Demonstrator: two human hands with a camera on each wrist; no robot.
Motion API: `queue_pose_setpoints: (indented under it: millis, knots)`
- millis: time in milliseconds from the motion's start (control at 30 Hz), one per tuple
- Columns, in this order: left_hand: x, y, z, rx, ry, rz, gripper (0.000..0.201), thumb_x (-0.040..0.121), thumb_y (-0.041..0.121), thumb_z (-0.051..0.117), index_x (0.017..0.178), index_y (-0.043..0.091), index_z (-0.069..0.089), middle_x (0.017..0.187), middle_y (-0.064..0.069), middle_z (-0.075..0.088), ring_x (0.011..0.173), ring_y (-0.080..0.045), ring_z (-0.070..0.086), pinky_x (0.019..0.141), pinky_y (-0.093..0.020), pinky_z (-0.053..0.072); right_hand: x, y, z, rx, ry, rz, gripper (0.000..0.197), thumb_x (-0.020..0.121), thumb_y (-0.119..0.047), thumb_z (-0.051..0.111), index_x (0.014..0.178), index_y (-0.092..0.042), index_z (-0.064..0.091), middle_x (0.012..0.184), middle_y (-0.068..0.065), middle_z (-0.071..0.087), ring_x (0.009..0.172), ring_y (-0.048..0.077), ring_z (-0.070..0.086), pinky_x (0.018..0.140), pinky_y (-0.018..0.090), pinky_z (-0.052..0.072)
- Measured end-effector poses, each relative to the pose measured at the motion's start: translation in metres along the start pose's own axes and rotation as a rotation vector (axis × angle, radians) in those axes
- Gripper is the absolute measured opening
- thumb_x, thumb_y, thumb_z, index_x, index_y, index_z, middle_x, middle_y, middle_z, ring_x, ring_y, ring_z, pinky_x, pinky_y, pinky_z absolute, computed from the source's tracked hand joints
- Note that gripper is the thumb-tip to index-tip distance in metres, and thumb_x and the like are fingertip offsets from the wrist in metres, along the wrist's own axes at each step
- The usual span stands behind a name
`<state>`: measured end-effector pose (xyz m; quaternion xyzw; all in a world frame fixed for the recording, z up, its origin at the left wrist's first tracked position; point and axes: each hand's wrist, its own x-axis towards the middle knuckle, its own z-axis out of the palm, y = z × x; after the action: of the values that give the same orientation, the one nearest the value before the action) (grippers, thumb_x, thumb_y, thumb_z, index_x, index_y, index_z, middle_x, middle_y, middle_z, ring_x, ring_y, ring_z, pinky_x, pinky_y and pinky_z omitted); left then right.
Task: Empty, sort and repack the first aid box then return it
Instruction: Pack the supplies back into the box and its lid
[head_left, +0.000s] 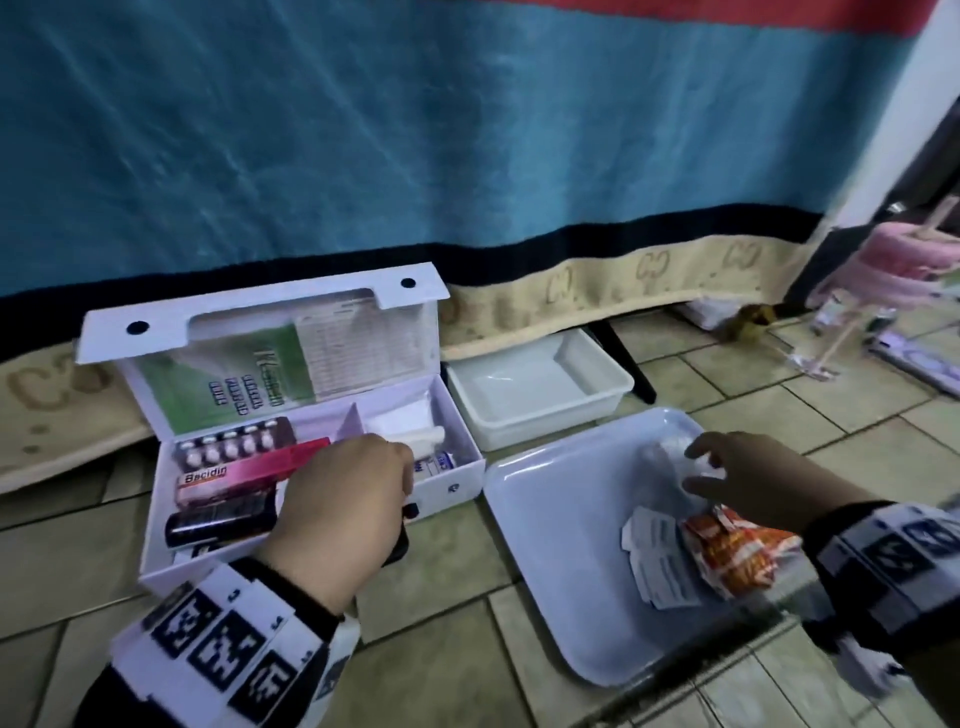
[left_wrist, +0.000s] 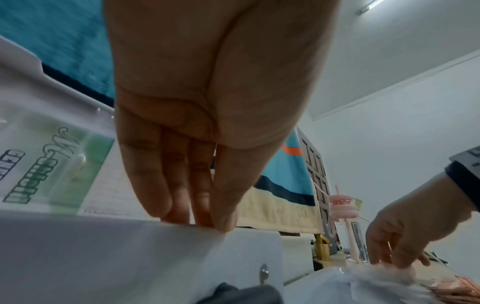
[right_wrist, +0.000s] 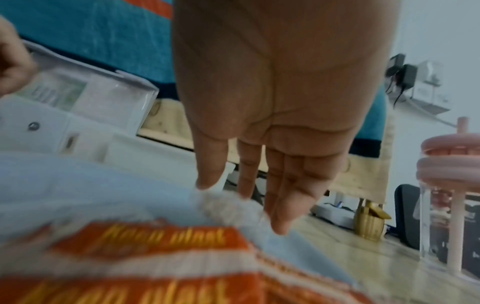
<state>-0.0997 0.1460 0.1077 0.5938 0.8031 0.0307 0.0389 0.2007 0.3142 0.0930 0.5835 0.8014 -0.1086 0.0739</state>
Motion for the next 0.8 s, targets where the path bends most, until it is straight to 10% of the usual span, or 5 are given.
queue_pose_setpoints:
  millis: [333, 533, 700, 800]
  knots:
    - [-0.005, -0.012, -0.004, -0.16, 0.067, 0.011, 0.003, 0.081, 0.027, 0.065, 0.081, 0.03, 0.065, 0.085, 0.011, 0.07, 0.086, -0.009, 0.065, 0.076, -0.027, 0.05, 0.001, -0.022, -0.006, 0.095, 0.076, 0.085, 0.051, 0.072, -0.017, 0.072, 0.116, -0.009, 0.049, 0.099, 0.01, 0.061, 0.083, 0.024, 0.056, 0.061, 0.027, 0.037]
    - [-0.018, -0.045, -0.004, -0.261, 0.079, -0.17, 0.019, 0.073, 0.028, 0.075, 0.061, 0.029, 0.06, 0.066, 0.013, 0.065, 0.069, -0.006, 0.061, 0.068, -0.028, 0.051, -0.02, -0.071, -0.067, 0.266, 0.15, -0.258, 0.028, 0.069, -0.012, 0.072, 0.088, -0.027, 0.056, 0.078, -0.01, 0.06, 0.066, 0.004, 0.055, 0.053, 0.012, 0.04]
    - [-0.013, -0.045, 0.001, -0.164, 0.072, -0.218, 0.026, 0.078, 0.027, 0.07, 0.057, 0.03, 0.055, 0.066, 0.012, 0.062, 0.073, -0.01, 0.06, 0.065, -0.024, 0.047, -0.005, -0.156, -0.059, 0.385, 0.207, -0.576, 0.032, 0.075, -0.005, 0.064, 0.095, -0.029, 0.06, 0.09, -0.013, 0.065, 0.086, 0.008, 0.058, 0.072, 0.01, 0.041]
    - [-0.011, -0.045, 0.003, -0.115, 0.066, -0.22, 0.03, 0.08, 0.021, 0.067, 0.055, 0.031, 0.052, 0.062, 0.013, 0.057, 0.074, -0.01, 0.058, 0.064, -0.022, 0.044, 0.011, -0.2, -0.043, 0.154, 0.276, -0.619, 0.043, 0.076, -0.003, 0.057, 0.109, -0.03, 0.058, 0.106, -0.012, 0.065, 0.106, 0.016, 0.048, 0.089, 0.03, 0.031]
